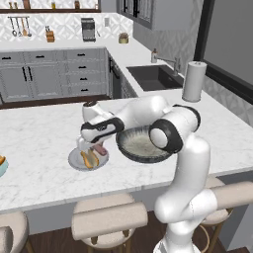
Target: Place one bun and one sausage from the bowl on each plate.
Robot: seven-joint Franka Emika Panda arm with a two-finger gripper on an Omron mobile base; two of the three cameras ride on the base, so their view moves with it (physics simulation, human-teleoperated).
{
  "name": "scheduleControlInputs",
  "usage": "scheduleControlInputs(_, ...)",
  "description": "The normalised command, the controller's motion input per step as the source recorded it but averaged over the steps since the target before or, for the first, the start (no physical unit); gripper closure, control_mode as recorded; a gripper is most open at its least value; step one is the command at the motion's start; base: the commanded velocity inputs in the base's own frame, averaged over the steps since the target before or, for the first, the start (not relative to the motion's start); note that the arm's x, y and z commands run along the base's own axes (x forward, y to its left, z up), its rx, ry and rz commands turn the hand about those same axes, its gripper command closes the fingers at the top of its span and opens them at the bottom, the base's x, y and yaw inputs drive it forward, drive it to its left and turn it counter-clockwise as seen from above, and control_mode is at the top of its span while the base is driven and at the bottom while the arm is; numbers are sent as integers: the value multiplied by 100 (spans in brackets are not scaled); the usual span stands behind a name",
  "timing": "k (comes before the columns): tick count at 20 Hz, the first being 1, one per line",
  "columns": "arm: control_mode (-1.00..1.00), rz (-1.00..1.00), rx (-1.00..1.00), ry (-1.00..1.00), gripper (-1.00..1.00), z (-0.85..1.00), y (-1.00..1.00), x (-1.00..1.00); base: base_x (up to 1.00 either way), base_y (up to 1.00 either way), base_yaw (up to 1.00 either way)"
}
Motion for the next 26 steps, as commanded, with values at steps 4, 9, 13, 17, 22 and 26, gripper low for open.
scheduleControlInputs(4,-100,0,0,0,-100,0,0,10,0,0,0)
scheduleControlInputs(9,-100,-2,4,-4,-100,27,-25,-7,0,0,0)
scheduleControlInputs(13,-100,-9,25,-37,-100,100,-100,-100,0,0,0)
scheduleControlInputs(17,-100,-8,28,-44,-100,100,-100,-100,0,0,0)
scheduleControlInputs(22,-100,-7,25,-45,-100,100,-99,-100,0,0,0)
scheduleControlInputs(26,-100,-12,25,-46,-100,100,-79,-100,0,0,0)
